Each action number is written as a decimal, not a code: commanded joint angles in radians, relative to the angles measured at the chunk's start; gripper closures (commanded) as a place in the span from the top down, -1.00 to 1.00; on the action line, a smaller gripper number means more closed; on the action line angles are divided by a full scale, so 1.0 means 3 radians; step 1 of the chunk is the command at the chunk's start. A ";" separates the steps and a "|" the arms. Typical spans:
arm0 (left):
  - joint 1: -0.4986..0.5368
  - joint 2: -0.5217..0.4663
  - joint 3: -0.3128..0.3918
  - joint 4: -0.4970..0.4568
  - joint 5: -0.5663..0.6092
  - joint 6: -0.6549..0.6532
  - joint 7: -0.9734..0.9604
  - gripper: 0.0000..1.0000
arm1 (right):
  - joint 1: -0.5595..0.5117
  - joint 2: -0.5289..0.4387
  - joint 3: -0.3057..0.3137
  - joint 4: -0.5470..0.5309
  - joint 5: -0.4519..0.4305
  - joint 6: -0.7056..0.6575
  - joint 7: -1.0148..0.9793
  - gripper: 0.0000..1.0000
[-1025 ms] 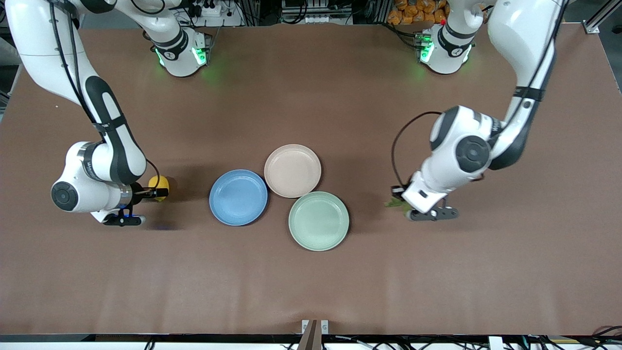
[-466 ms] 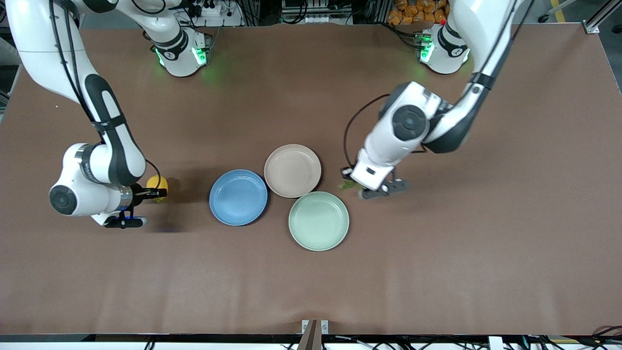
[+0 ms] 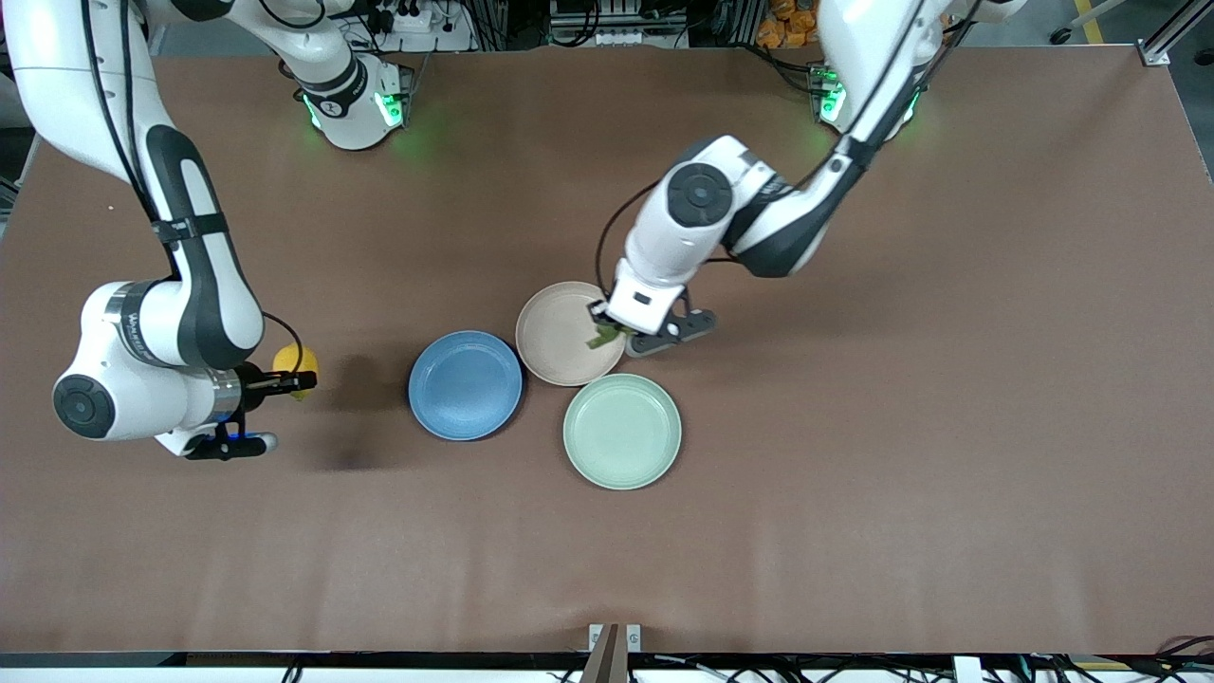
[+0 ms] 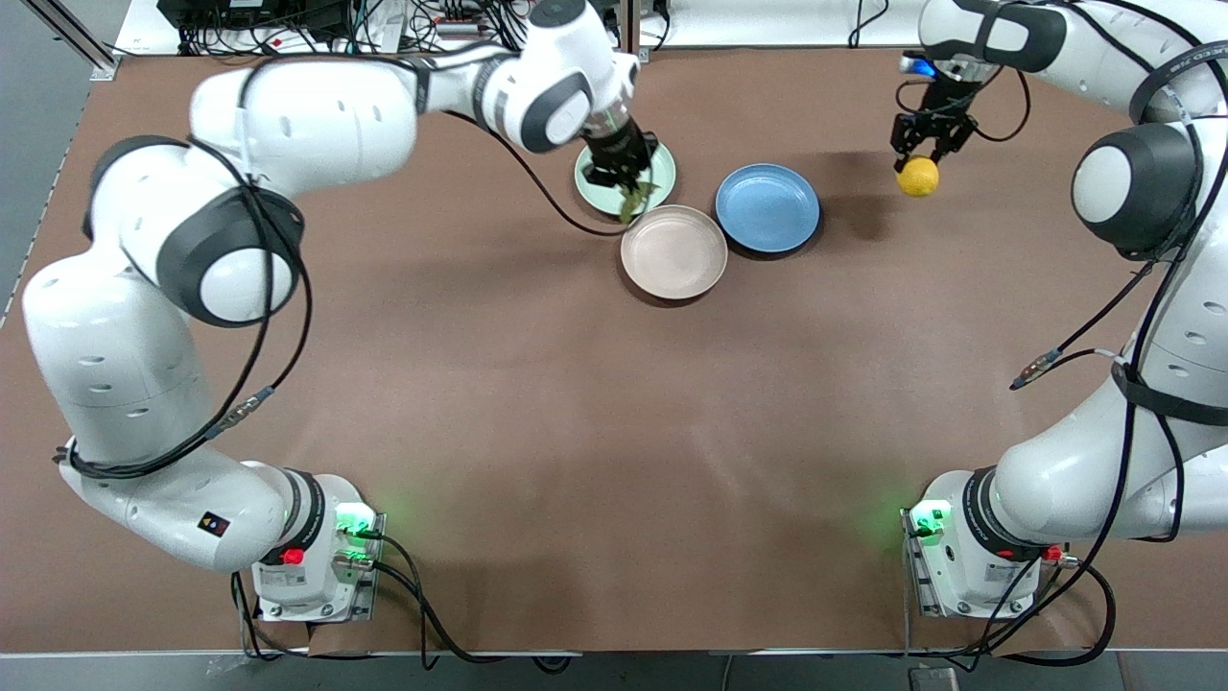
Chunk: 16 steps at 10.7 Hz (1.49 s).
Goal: Place lemon and lettuce in plates
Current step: 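Lower the lettuce onto the beige plate while the right gripper carries the lemon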
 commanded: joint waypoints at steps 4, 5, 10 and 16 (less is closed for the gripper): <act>-0.0580 0.0422 0.0354 0.0111 -0.0001 0.0473 -0.0603 -0.97 | 0.0540 0.0046 -0.0007 0.0091 0.0305 0.0070 0.0738 -1.00; -0.0601 0.0432 0.0354 0.0096 0.0064 0.0473 -0.0619 -0.06 | 0.0673 0.0056 -0.0007 0.0091 0.0331 0.0203 0.0912 -1.00; -0.0566 0.0183 0.0471 0.0085 0.0391 -0.0215 -0.0696 1.00 | 0.0961 0.0281 -0.0007 0.0086 0.0520 0.0648 0.1200 -1.00; 0.0124 -0.0543 0.0466 0.0106 0.0576 -0.1122 0.0534 1.00 | 0.1068 0.0383 -0.0007 0.0065 0.0525 0.0731 0.1246 0.14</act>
